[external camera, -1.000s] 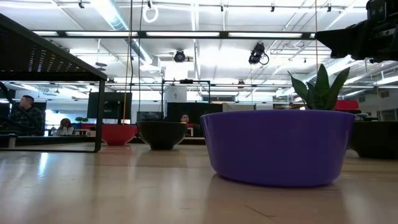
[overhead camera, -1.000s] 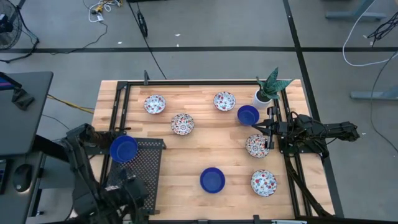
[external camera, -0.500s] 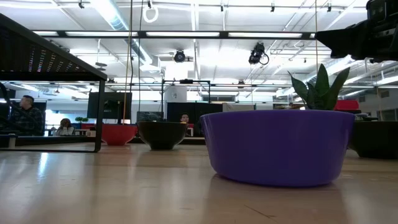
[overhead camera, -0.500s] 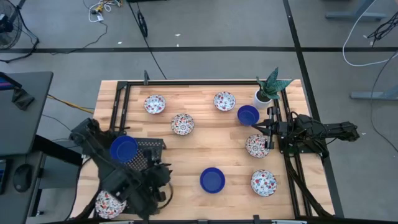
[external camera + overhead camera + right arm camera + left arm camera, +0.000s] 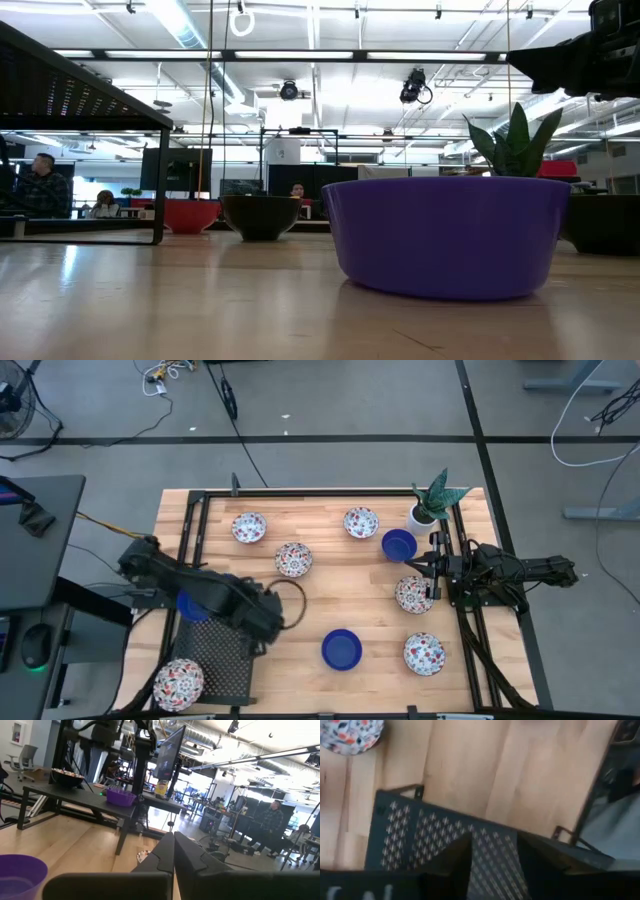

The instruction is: Pick & Place Mini bowls

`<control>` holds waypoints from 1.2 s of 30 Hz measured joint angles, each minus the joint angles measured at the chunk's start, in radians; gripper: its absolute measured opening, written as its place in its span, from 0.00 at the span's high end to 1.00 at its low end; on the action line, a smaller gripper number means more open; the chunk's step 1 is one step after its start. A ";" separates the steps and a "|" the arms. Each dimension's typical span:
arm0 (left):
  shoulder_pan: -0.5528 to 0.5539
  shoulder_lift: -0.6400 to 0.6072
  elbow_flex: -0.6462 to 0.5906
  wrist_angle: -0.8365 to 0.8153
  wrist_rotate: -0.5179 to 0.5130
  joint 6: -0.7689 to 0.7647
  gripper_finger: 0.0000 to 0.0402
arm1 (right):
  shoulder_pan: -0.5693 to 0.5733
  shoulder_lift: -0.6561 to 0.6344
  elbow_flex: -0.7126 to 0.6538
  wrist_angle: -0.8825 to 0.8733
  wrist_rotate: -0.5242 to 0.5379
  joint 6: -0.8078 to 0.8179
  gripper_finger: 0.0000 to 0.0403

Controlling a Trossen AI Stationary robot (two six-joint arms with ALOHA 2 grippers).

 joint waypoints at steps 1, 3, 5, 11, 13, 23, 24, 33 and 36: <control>0.000 -0.021 0.001 -0.007 -0.002 -0.040 0.55 | 0.000 0.000 0.000 0.000 0.000 0.000 0.98; -0.011 -0.074 -0.031 -0.008 -0.001 -0.106 0.50 | 0.000 0.000 0.000 0.001 0.000 0.000 0.98; -0.039 -0.134 -0.088 -0.010 -0.013 -0.194 0.46 | 0.000 0.000 0.000 0.000 0.000 0.000 0.98; -0.125 -0.300 -0.328 -0.011 0.023 -0.365 0.45 | 0.000 0.000 0.000 0.000 0.000 0.000 0.98; -0.146 -0.338 -0.391 -0.011 0.029 -0.391 0.46 | 0.000 0.000 0.000 0.001 0.000 0.000 0.98; -0.237 -0.373 -0.512 -0.010 0.031 -0.355 0.46 | 0.000 0.000 0.000 0.000 0.000 0.000 0.98; -0.247 -0.373 -0.521 -0.010 0.030 -0.352 0.46 | 0.000 0.000 0.000 0.000 0.000 0.000 0.98; -0.331 -0.373 -0.586 0.012 0.010 -0.348 0.46 | 0.000 0.000 0.000 0.001 0.000 0.000 0.98; -0.349 -0.373 -0.589 0.037 0.009 -0.353 0.46 | 0.000 0.000 0.000 0.001 0.000 0.000 0.98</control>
